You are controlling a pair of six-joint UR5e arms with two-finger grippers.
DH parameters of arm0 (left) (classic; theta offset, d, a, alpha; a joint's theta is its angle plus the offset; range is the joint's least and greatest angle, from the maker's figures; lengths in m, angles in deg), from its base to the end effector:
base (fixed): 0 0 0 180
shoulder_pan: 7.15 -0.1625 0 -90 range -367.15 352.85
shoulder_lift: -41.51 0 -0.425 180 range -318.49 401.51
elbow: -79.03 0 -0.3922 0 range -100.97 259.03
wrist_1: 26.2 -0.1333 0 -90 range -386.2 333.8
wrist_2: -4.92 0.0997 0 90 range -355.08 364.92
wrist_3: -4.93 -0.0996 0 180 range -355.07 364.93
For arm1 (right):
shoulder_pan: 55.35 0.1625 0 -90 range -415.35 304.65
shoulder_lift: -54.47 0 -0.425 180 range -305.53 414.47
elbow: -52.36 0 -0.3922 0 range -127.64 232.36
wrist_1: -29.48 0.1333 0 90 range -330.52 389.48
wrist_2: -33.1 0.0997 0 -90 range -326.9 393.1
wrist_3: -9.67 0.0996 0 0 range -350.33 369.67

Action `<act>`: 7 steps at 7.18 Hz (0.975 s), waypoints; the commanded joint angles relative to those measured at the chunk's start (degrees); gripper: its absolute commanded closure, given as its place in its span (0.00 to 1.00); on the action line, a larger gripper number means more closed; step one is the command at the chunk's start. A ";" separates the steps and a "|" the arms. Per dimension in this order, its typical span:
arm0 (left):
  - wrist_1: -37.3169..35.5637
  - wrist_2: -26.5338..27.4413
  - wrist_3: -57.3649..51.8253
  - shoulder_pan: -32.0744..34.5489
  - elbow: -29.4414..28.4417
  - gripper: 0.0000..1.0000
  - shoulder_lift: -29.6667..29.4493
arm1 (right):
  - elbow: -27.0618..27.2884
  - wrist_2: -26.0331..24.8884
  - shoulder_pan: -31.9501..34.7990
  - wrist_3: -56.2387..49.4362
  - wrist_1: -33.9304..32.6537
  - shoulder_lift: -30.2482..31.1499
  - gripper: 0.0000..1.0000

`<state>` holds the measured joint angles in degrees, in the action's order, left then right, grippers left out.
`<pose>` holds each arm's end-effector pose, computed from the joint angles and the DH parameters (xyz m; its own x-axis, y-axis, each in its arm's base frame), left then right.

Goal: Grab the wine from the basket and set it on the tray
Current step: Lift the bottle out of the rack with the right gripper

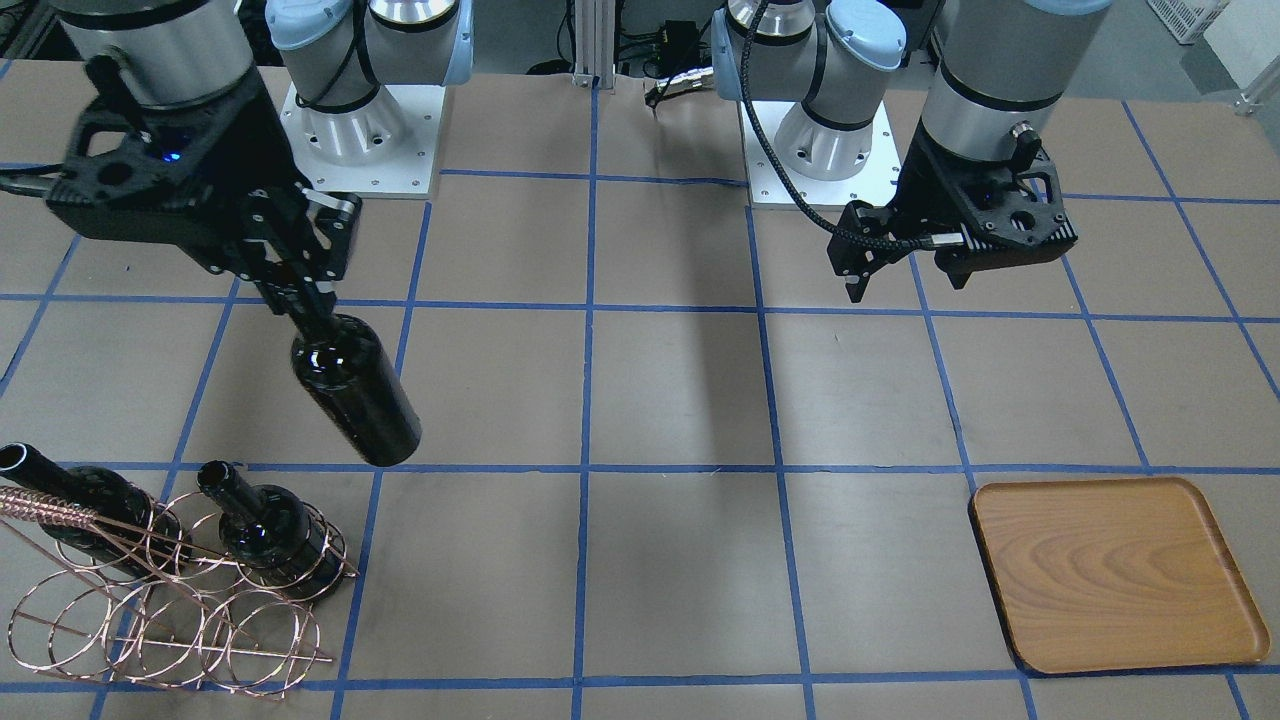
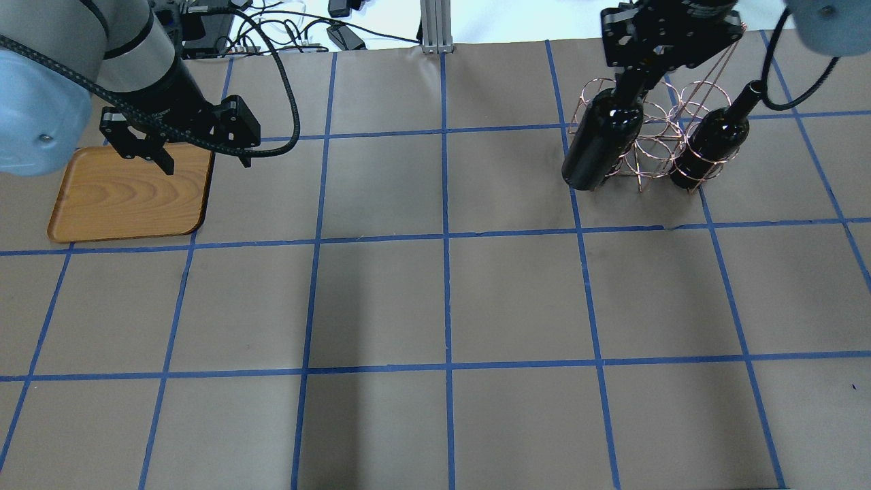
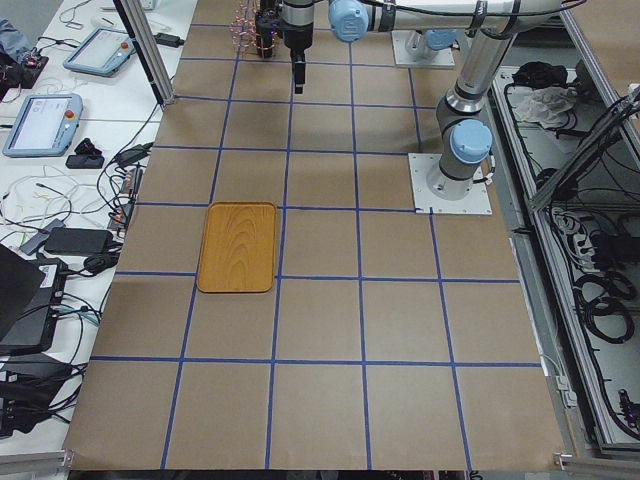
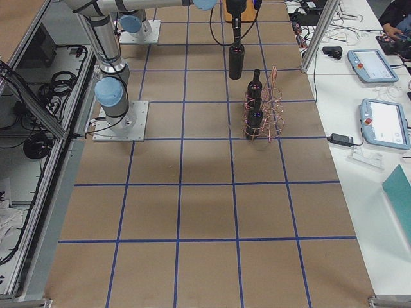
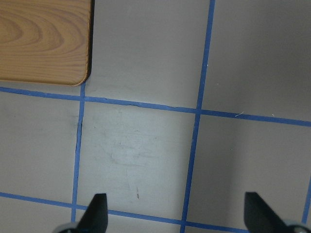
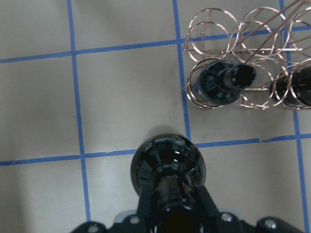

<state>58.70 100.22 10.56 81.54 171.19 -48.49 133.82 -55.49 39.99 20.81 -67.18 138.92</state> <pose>-0.1127 -0.4993 0.4788 -0.9883 -0.1253 -0.0868 -0.1204 0.9909 -0.0601 0.1861 -0.5327 0.5245 -0.9940 0.0943 -0.0562 0.1022 0.9818 -0.1598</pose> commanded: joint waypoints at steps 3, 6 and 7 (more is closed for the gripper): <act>0.09 -0.12 0.00 -0.01 0.03 0.00 0.00 | 0.19 -2.53 15.98 19.42 -5.90 -7.35 1.00; 0.00 -0.12 0.00 -0.01 0.03 0.00 0.00 | 0.45 -6.40 21.81 26.38 -8.98 -11.58 1.00; 0.09 -0.12 0.00 -0.01 0.03 0.00 0.00 | 1.50 -6.33 22.16 26.48 -8.89 -11.50 1.00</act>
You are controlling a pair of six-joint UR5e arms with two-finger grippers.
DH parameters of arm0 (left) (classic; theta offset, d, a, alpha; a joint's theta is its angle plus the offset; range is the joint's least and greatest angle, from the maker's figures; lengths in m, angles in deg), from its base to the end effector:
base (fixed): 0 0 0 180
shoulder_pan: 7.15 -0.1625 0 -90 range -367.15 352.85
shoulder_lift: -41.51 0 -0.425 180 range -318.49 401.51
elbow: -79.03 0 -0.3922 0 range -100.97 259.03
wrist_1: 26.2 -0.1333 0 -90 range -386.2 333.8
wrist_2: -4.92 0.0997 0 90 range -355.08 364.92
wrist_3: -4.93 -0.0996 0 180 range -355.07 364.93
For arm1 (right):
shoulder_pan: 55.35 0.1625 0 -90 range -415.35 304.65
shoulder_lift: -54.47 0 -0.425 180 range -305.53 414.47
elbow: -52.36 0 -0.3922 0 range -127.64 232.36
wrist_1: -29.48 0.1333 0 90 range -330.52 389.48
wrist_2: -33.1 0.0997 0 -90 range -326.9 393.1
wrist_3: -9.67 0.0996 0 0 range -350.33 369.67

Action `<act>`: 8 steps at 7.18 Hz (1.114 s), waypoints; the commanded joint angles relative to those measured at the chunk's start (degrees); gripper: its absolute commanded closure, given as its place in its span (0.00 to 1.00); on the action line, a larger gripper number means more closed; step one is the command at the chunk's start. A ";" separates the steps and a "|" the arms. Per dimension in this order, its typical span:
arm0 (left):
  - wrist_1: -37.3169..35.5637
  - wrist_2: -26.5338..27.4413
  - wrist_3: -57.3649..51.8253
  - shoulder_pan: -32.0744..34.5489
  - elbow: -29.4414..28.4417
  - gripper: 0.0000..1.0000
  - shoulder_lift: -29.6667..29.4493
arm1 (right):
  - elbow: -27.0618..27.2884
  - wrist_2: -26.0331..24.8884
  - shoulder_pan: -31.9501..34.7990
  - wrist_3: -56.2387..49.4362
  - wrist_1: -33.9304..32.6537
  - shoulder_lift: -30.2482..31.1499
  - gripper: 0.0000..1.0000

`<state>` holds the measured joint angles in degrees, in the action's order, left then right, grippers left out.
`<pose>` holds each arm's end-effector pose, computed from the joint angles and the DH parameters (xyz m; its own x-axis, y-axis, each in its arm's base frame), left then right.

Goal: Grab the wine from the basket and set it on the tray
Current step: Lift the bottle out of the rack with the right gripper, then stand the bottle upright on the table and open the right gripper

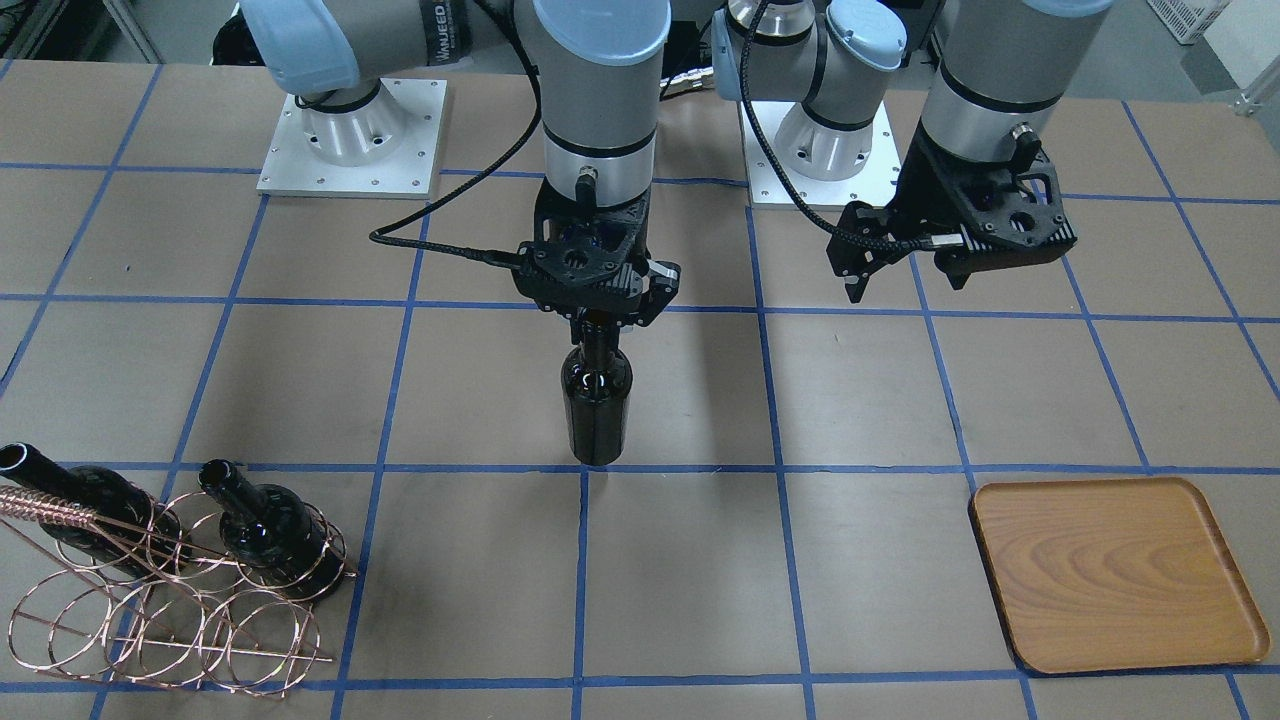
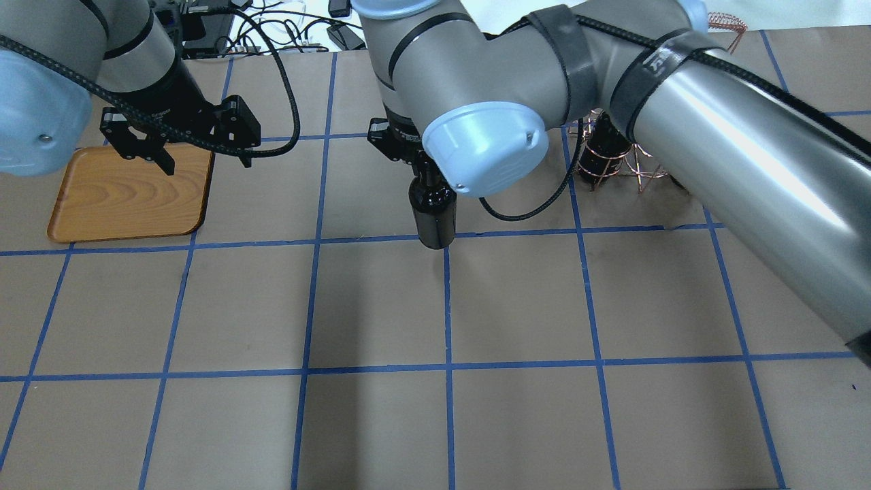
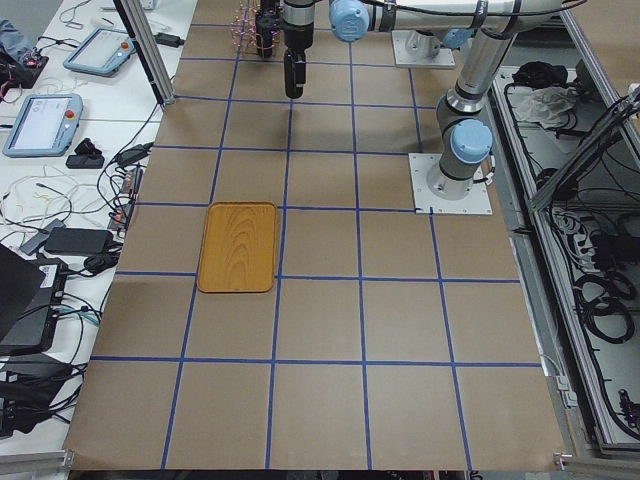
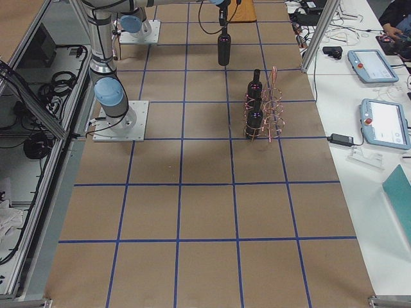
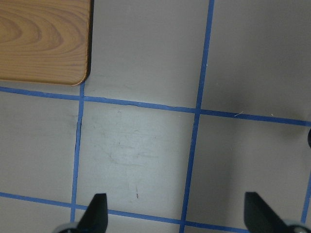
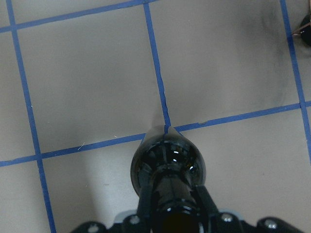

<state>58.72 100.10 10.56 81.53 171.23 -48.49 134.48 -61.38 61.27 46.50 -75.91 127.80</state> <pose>-0.1128 -0.4992 0.4784 -0.9885 -0.1253 -0.0848 -0.1206 0.9910 -0.0588 0.3900 -0.4980 0.4225 -0.9834 0.1812 -0.0068 0.1804 0.9738 -0.1385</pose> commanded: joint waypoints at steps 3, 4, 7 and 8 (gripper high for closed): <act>0.06 0.00 0.00 0.00 0.00 0.00 0.00 | 2.70 0.00 2.55 2.61 -0.51 -0.55 1.00; 0.06 0.09 0.00 0.00 0.00 0.00 0.00 | 2.70 0.09 2.64 2.63 -0.43 -0.47 1.00; 0.06 0.00 0.00 -0.17 0.00 0.00 0.09 | 2.78 0.09 2.64 2.28 -0.25 -0.38 1.00; 0.15 0.26 0.00 -0.17 0.00 0.00 0.17 | 2.70 0.17 2.73 2.36 -0.25 -0.29 0.84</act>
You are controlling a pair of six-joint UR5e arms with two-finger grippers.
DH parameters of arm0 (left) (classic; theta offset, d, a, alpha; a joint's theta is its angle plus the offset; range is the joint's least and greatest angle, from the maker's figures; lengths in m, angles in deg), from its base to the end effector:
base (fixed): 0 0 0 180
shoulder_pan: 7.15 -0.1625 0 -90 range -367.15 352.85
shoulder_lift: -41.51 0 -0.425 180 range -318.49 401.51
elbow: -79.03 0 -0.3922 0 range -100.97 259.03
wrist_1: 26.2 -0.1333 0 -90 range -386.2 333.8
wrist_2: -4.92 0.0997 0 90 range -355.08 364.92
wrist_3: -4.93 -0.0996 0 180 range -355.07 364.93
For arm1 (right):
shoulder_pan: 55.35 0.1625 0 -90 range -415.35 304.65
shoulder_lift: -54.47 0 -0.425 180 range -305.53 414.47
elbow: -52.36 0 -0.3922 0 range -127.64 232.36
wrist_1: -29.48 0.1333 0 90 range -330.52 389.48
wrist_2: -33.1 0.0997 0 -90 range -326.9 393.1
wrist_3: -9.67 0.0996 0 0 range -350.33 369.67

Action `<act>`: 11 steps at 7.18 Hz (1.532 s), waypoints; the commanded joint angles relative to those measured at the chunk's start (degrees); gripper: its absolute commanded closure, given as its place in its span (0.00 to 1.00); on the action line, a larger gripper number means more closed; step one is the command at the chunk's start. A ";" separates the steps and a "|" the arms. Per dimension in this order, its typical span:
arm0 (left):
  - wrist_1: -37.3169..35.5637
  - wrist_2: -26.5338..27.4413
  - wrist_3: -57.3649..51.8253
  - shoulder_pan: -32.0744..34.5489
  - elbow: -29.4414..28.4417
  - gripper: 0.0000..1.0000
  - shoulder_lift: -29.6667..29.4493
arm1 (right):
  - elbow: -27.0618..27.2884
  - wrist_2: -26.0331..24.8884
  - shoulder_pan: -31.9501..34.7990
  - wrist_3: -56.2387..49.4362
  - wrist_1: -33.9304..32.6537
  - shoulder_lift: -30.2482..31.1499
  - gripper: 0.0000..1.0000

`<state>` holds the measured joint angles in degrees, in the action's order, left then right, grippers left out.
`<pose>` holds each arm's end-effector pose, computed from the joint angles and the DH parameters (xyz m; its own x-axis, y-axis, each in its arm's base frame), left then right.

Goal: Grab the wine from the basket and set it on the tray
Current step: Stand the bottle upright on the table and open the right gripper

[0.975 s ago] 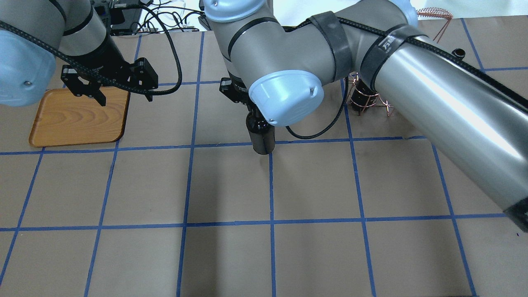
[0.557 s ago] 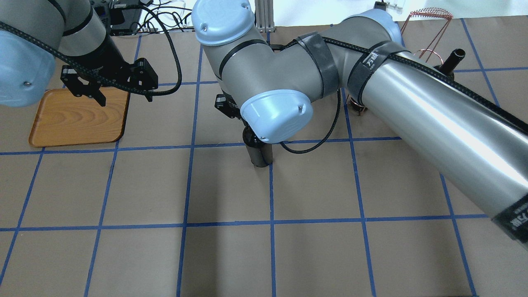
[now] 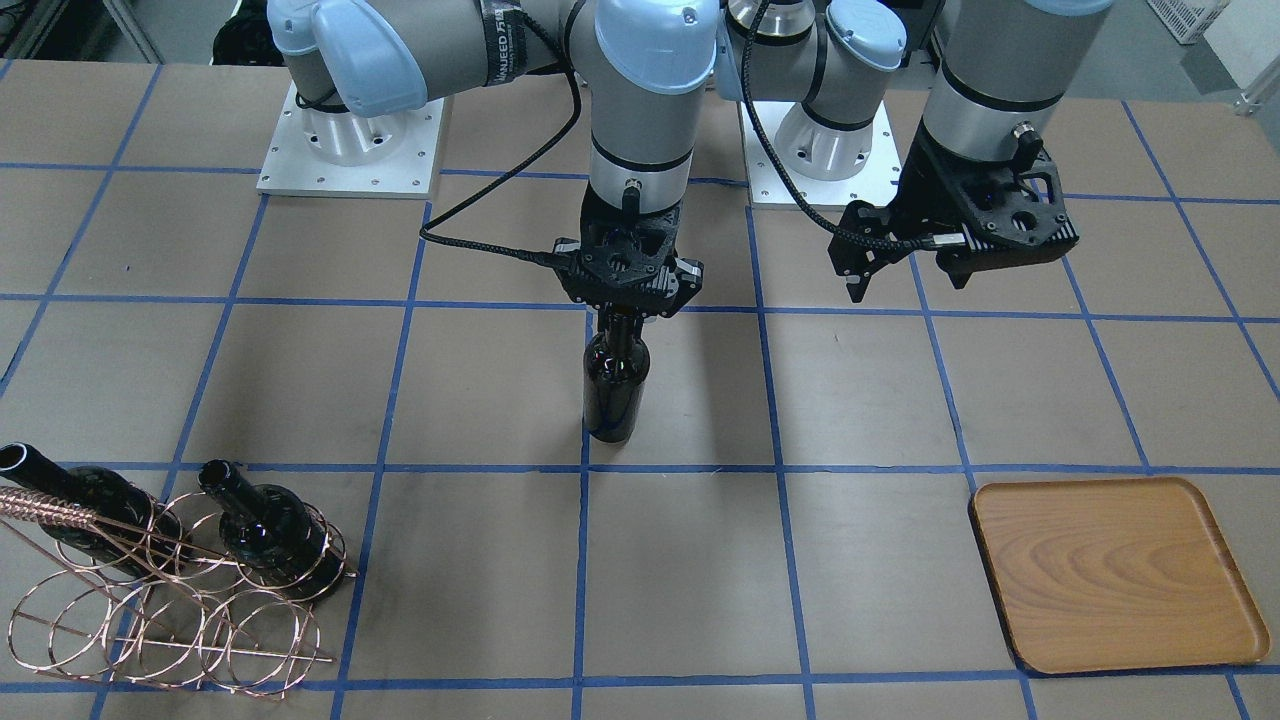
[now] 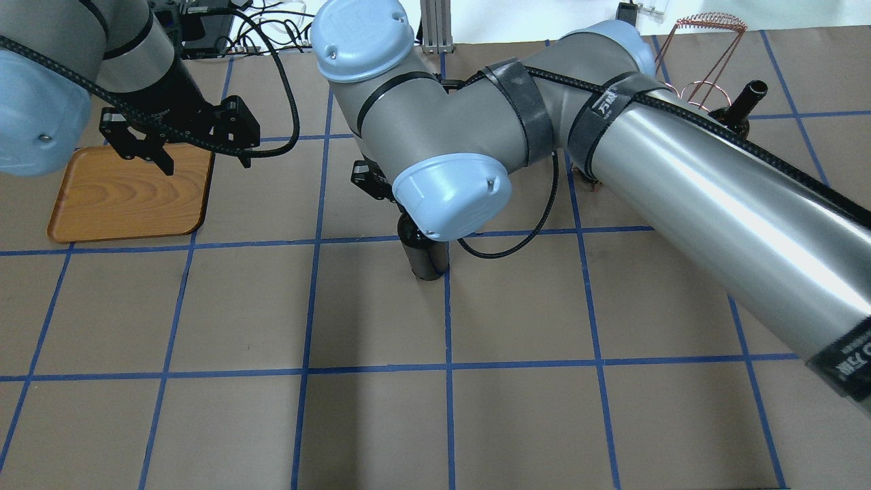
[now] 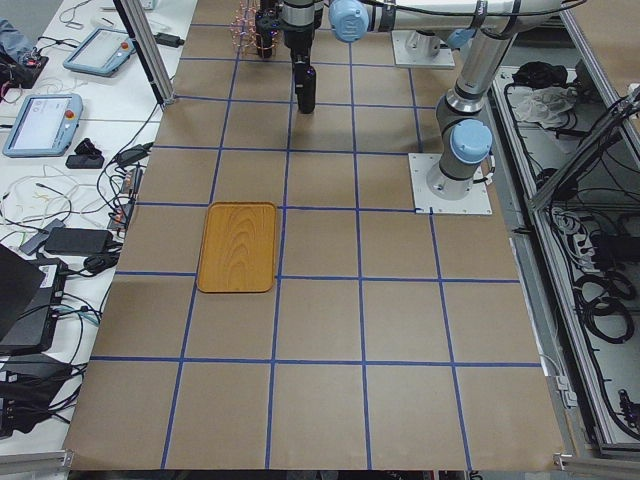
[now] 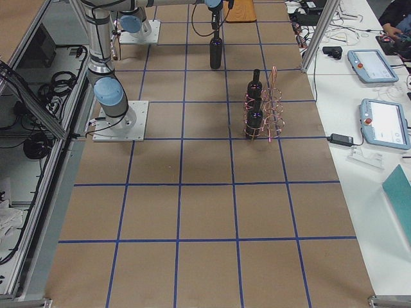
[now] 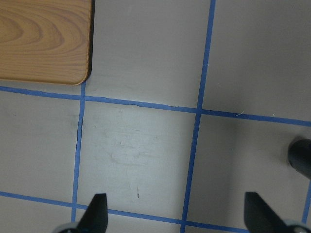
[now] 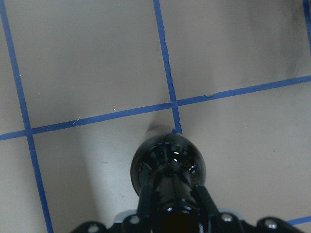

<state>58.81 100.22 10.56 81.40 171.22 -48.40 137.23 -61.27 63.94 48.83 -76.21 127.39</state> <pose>-0.1115 -0.4988 0.4791 -0.9880 -0.1277 -0.0869 -0.1228 0.9907 -0.0592 0.4103 -0.4744 0.3950 -0.9845 0.1747 0.0178 0.1722 0.9801 -0.0986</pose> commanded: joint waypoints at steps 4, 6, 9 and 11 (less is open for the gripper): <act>0.07 -0.03 0.00 0.04 0.35 0.00 0.00 | -0.06 0.07 0.15 0.12 -0.13 0.38 0.12; -0.02 -0.03 0.00 0.04 0.35 0.00 0.00 | -0.84 0.07 -0.28 -0.05 -1.54 1.95 0.00; 0.06 0.06 0.96 0.66 0.53 0.00 -0.17 | -0.76 -0.72 -7.72 -8.03 0.30 7.48 0.00; -0.28 -0.82 4.36 2.14 0.01 0.00 -0.70 | -0.76 -0.11 -16.41 -19.78 5.57 9.52 0.00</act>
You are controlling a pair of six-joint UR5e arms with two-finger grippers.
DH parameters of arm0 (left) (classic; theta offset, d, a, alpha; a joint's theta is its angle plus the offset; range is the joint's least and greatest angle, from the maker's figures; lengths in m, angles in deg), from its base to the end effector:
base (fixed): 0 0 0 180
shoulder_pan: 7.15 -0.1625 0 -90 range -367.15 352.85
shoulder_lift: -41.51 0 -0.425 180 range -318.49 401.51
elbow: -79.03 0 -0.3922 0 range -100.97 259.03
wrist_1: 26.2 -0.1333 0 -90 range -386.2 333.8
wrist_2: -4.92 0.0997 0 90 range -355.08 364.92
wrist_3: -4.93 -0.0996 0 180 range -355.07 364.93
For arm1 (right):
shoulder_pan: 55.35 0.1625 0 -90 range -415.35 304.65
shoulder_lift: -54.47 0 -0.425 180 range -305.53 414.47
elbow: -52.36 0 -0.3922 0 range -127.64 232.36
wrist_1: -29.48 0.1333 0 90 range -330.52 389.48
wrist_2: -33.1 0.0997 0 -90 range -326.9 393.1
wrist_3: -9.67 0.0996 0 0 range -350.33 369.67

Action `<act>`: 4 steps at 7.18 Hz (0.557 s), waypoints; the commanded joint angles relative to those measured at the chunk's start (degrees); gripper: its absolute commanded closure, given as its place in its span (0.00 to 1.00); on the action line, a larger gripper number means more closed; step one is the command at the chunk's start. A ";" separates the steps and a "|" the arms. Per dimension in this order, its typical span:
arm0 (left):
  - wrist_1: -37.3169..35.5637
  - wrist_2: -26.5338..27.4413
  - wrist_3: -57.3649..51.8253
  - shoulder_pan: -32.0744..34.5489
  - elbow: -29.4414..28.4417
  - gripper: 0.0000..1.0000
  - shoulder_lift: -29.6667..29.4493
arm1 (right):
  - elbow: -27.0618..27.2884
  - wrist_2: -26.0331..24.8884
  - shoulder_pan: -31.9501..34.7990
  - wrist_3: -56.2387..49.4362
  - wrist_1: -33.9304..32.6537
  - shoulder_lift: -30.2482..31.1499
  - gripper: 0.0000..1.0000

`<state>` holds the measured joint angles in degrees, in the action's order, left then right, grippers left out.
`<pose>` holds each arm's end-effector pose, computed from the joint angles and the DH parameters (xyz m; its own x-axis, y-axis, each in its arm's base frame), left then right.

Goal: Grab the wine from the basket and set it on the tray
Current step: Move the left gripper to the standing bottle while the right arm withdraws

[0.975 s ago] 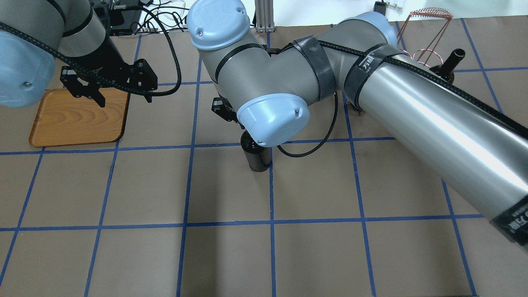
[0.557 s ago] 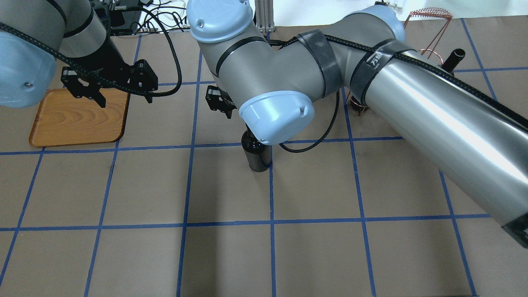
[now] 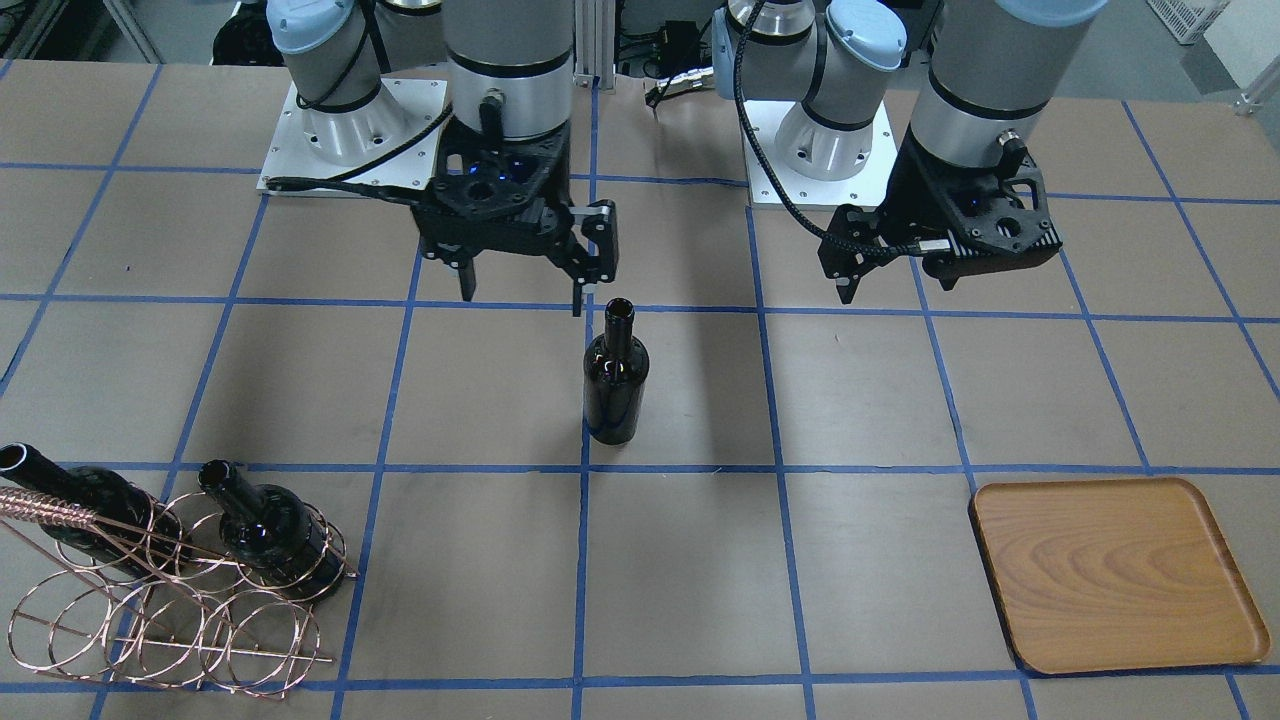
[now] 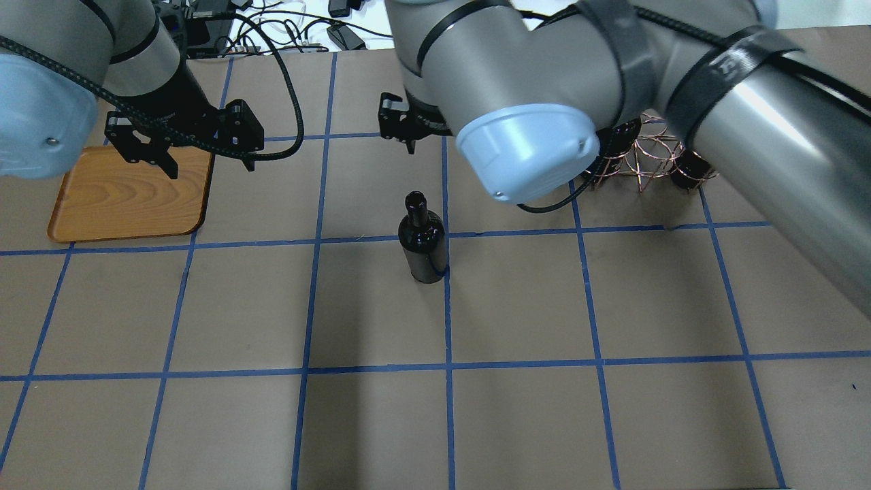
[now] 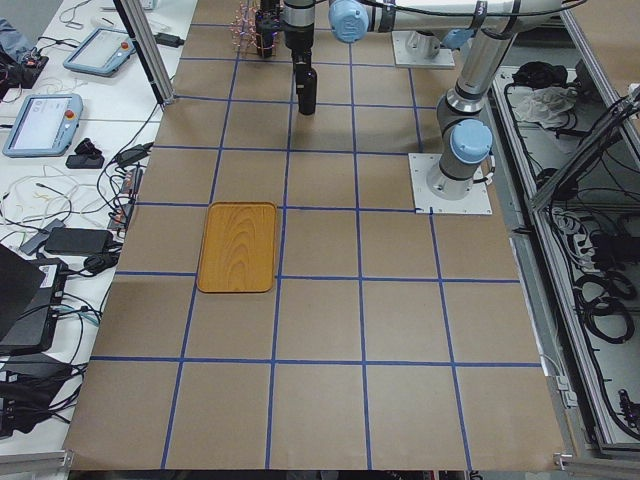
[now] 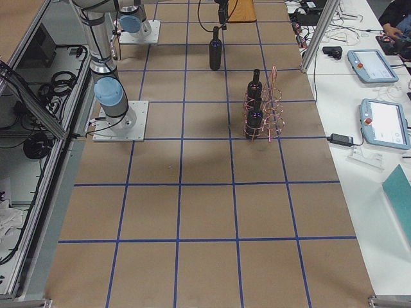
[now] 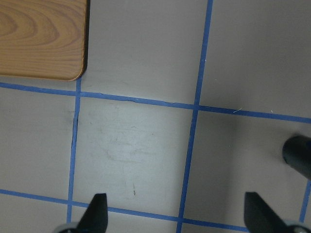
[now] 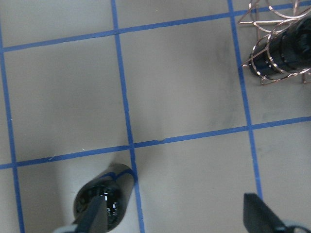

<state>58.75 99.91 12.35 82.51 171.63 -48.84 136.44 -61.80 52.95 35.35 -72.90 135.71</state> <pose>-0.1217 -0.4983 0.4718 -0.9871 -0.1381 -0.0815 -0.1345 0.9898 -0.0476 0.2978 -0.5031 0.4818 -0.9907 0.1359 0.0041 0.1328 0.9736 -0.1859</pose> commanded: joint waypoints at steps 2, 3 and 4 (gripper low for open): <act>-1.53 -0.43 10.82 8.64 -1.90 0.00 -0.70 | 0.02 0.51 -10.63 -17.11 2.10 1.99 0.00; -2.59 -2.08 15.04 12.51 -4.17 0.00 -1.58 | 0.02 0.60 -11.70 -17.24 2.70 2.17 0.00; -2.77 -6.18 18.74 15.33 -4.62 0.00 -2.11 | 0.02 2.16 -12.05 -18.20 3.58 2.09 0.00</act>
<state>56.58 97.35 26.32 93.92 168.17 -50.23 136.47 -60.88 41.95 18.74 -70.21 137.74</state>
